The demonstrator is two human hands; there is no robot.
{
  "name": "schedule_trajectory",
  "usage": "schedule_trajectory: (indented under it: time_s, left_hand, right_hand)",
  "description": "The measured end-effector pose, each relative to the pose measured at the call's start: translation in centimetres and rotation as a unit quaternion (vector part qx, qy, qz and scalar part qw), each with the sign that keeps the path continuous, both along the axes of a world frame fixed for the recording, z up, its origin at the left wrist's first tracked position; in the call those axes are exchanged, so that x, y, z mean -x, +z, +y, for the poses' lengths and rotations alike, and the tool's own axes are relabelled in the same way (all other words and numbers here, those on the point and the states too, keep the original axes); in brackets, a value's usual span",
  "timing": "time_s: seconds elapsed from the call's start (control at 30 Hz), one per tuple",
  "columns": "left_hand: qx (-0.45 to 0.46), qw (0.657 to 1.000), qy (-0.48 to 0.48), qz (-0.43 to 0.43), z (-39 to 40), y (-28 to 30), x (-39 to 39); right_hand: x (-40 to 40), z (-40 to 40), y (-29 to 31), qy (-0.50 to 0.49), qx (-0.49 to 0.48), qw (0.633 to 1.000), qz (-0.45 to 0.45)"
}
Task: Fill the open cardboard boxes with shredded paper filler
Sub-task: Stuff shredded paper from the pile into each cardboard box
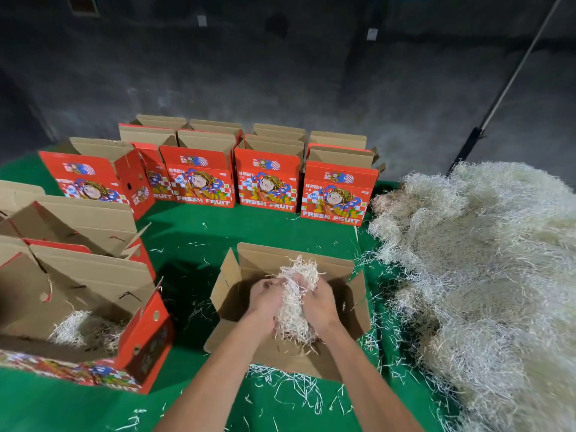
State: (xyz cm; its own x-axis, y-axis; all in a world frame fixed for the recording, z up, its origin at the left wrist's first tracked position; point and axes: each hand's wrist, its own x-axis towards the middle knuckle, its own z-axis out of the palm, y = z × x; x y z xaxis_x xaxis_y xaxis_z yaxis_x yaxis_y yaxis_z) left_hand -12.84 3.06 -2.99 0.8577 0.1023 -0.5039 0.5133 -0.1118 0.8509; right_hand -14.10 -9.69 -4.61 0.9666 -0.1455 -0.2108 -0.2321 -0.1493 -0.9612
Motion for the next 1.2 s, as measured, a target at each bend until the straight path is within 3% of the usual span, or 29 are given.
schedule_trajectory:
  time_s: [0.1, 0.37, 0.57, 0.73, 0.8, 0.87, 0.97, 1.07, 1.2]
  left_hand:
    - [-0.037, 0.998, -0.006, -0.045, 1.0, 0.6, -0.7]
    - [-0.034, 0.987, 0.06, -0.148, 2.7, 0.8, -2.2]
    - [-0.02, 0.988, 0.102, -0.111, 4.0, -0.5, -2.4]
    - [0.002, 0.991, 0.135, 0.0, 4.0, 0.2, -2.1]
    - [0.018, 0.997, 0.066, 0.033, 3.2, 0.7, -1.6]
    - [0.053, 0.995, -0.05, 0.067, 2.0, 0.7, -1.2]
    - [0.051, 0.985, -0.154, 0.058, 0.5, 0.1, -0.4]
    - [0.018, 0.992, -0.12, 0.031, 1.1, -0.4, -1.0]
    - [0.065, 0.997, -0.019, 0.032, 3.2, 0.4, -1.9]
  right_hand:
    - [-0.1, -1.7, 0.1, -0.017, 0.017, 1.0, 0.0]
    - [-0.8, -3.7, 1.1, -0.09, 0.017, 0.995, -0.032]
    - [-0.1, -4.5, 0.2, -0.137, -0.011, 0.991, 0.009]
    - [0.1, -4.9, -0.2, -0.214, -0.047, 0.975, 0.025]
    - [-0.2, -4.4, 0.1, -0.182, -0.076, 0.978, 0.062]
    - [-0.6, -3.2, 0.4, -0.089, -0.109, 0.986, 0.086]
    - [-0.3, -1.8, 0.8, 0.031, -0.073, 0.995, 0.055]
    - [0.3, -2.5, 1.9, 0.031, -0.012, 0.999, 0.007]
    - [0.3, -5.4, 2.0, -0.038, 0.042, 0.998, -0.006]
